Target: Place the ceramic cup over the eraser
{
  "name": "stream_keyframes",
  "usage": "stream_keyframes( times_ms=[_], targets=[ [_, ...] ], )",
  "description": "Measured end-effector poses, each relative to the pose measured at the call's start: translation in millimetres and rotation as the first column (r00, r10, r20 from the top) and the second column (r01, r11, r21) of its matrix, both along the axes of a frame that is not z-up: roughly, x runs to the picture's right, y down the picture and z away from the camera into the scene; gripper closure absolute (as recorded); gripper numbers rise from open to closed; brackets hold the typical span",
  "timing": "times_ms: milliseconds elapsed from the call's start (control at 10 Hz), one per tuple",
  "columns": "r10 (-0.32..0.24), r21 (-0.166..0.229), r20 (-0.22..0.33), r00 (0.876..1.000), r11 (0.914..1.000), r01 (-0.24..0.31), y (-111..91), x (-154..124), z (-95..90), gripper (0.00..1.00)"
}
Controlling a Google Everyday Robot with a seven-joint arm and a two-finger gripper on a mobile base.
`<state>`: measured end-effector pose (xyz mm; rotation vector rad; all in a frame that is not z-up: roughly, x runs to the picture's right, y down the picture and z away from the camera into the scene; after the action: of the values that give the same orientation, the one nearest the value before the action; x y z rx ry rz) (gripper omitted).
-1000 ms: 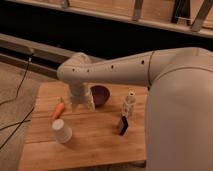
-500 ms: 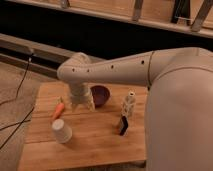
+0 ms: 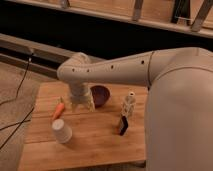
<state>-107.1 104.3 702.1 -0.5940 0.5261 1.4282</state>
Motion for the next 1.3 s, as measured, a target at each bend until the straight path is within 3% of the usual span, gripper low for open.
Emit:
stream_keyframes(
  times_ms=[200,300,500,700,900,1000,1300],
  targets=[
    [-0.050,-0.021,0.066,0.997,0.9984,0.051,8,-11,-8.4,0.35],
    [-0.094,-0.026,0.126,0.988,0.9948,0.098,14,-23,-17.3,0.35],
    [-0.183,-0.022,0.249,0.951,0.9807,0.194,26,-46,-36.7,0.35],
    [-0.230,-0.012,0.333,0.914,0.9686,0.248,35,-64,-48.7,0.35],
    [-0.252,-0.011,0.383,0.889,0.9609,0.277,46,-79,-47.7,0.35],
    [-0.261,-0.011,0.393,0.882,0.9576,0.288,50,-82,-45.5,0.35],
    [-0.347,0.028,0.415,0.841,0.9290,0.369,64,-96,-29.7,0.35]
  ],
)
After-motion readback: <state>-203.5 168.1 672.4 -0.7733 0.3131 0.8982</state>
